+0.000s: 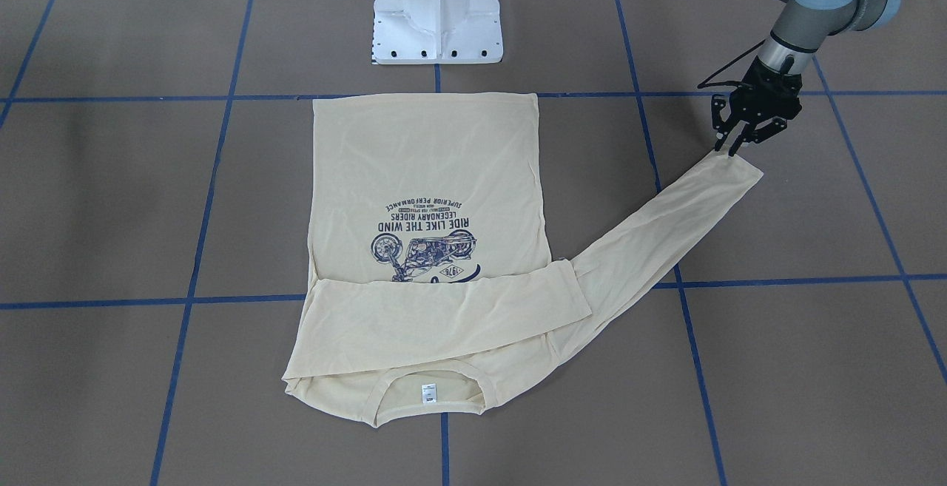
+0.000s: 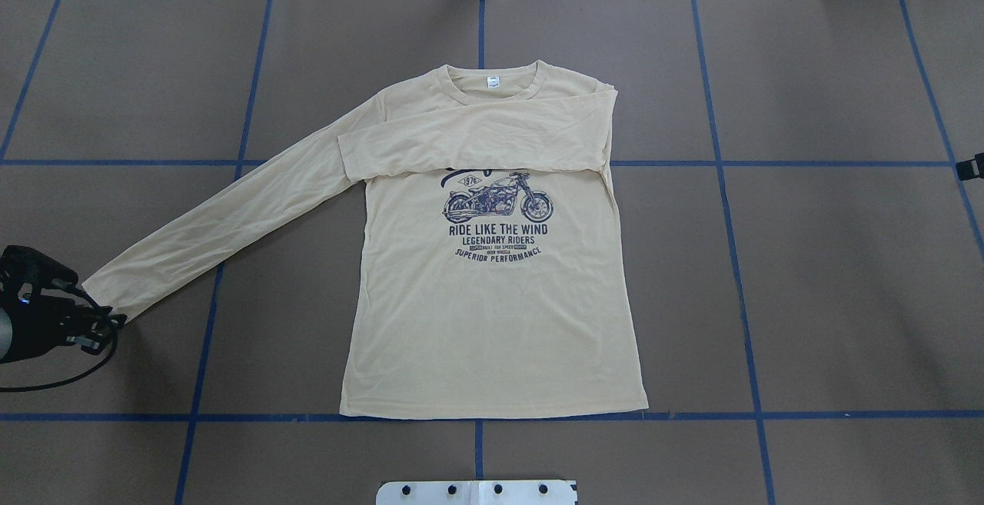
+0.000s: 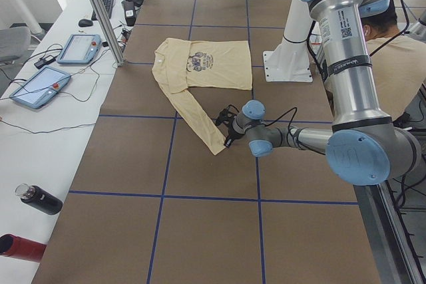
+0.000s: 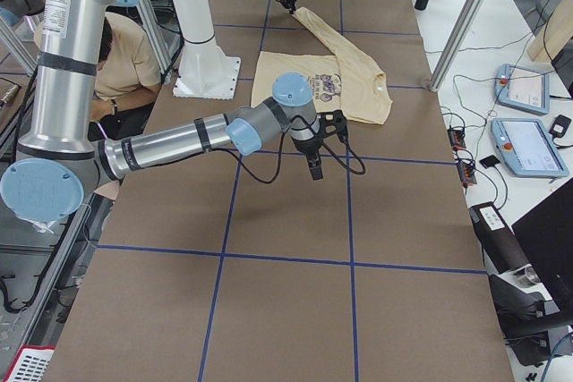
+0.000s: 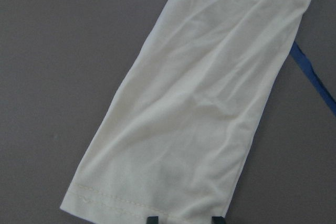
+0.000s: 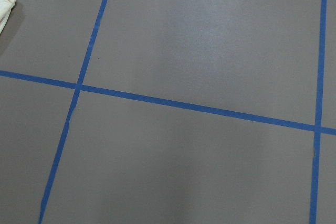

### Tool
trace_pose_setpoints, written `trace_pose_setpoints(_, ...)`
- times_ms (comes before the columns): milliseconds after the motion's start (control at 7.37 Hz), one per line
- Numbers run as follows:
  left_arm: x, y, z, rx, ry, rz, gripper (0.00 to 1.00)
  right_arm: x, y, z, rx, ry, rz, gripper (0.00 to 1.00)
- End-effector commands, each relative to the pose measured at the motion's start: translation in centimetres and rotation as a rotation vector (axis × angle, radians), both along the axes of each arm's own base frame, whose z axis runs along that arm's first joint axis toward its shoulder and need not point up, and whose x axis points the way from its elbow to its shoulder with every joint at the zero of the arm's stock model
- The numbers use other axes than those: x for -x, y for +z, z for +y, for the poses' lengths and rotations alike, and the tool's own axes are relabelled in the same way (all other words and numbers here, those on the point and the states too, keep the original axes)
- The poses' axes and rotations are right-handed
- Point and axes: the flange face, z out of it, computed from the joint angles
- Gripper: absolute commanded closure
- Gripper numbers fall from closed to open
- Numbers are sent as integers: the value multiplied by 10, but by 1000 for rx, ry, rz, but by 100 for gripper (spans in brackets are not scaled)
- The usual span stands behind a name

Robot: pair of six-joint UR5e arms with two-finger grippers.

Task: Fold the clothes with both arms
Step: 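Grasp the other sleeve cuff with the left gripper while the right arm withdraws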

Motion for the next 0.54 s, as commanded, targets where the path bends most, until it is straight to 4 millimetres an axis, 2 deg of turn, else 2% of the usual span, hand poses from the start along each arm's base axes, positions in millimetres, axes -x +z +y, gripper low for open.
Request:
trace_pose_setpoints(0, 1, -1, 0, -9, -3, 10, 100, 0, -1, 0, -2, 0, -1, 0)
trace_pose_setpoints(136, 6, -12, 2, -21, -4, 25, 100, 0, 0, 0, 0, 0, 0, 0)
trace_pose_setpoints(407, 8, -57, 7, -13, 65, 115, 100, 0, 1, 0, 1, 1, 1, 0)
